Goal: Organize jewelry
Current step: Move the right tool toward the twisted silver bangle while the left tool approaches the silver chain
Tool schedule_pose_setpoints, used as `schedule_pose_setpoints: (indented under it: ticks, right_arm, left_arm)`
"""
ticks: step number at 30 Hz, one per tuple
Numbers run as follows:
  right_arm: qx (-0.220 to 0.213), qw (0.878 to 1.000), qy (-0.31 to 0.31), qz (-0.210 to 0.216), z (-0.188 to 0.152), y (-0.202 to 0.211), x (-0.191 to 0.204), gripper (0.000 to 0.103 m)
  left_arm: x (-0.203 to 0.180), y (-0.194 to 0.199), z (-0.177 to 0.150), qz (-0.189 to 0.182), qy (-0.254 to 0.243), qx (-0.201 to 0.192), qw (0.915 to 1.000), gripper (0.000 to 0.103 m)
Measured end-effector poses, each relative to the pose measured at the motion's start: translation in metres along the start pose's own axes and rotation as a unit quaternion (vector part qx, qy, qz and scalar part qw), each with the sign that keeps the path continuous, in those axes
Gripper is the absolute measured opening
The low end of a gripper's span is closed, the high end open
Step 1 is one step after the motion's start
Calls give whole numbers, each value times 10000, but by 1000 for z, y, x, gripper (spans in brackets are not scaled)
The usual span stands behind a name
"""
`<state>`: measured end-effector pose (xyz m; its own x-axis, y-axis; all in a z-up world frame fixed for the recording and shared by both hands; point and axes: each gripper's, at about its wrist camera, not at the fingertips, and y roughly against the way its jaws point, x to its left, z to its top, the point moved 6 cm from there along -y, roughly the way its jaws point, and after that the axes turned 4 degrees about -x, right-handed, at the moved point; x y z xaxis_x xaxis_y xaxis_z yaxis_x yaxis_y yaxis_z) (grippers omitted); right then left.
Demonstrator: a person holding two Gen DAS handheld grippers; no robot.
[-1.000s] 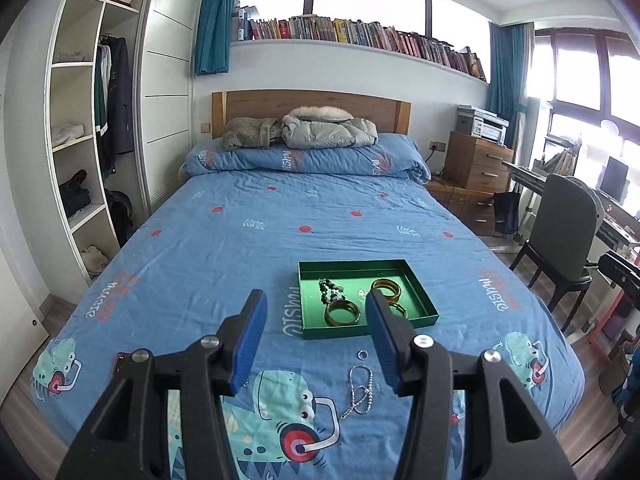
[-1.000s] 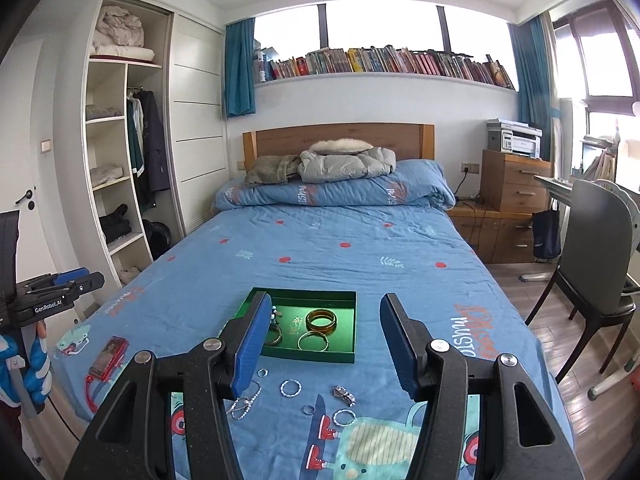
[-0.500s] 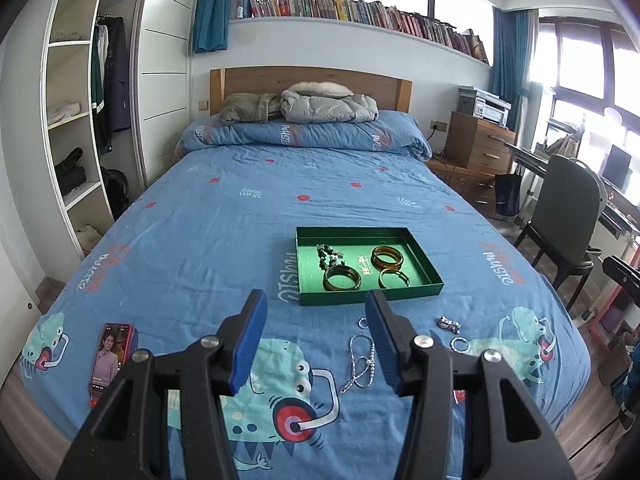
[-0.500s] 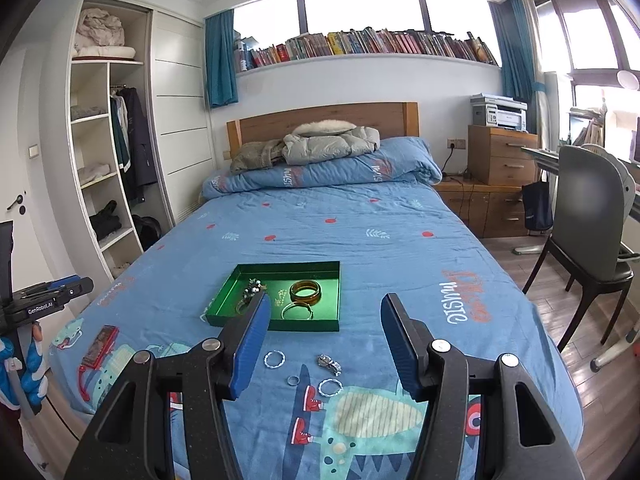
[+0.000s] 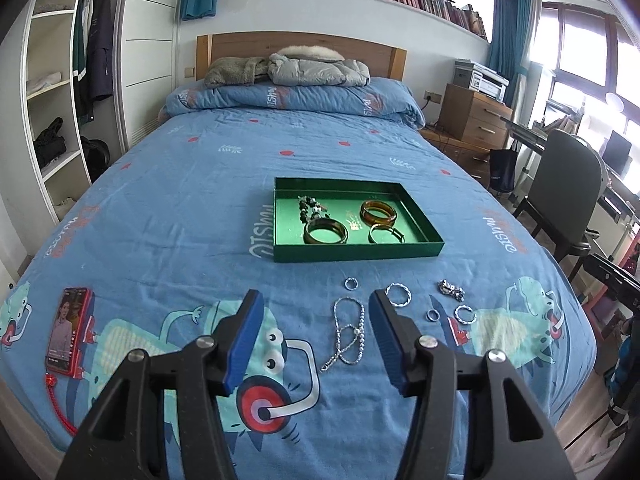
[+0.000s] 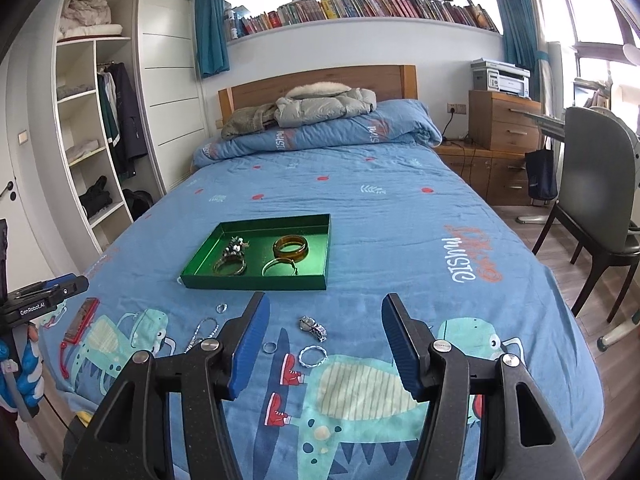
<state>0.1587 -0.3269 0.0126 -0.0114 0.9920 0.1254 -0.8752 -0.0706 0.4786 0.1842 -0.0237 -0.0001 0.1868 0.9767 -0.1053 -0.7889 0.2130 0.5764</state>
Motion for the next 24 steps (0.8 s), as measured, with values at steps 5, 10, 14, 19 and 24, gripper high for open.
schedule_pose_setpoints:
  ticks: [5,10,14,19,24]
  right_arm:
    - [292,9996,-48,36,-21,-31,-5,58]
    - [721,9973,-132,42,-46,-68,-14,58]
    - [1030,9945,-151,62,-63,-93,-20,55]
    - [1339,9909,-112,119,-79,-120,-21,48]
    - [1644,9862,-2,169,-91,-147,-19,36]
  left_arm:
    - [-13,-32,-25,-204,-150,329,9991,53]
    - [-33,-67,-52,-463,-334,718,9958,53]
    - [-42,-96,-67,-549,-399,997,9927,53]
    - [-41,-130,-78,-507,-370,1254,9901,53]
    - [-35,-158,-85,-398,-333,1444,9882,53]
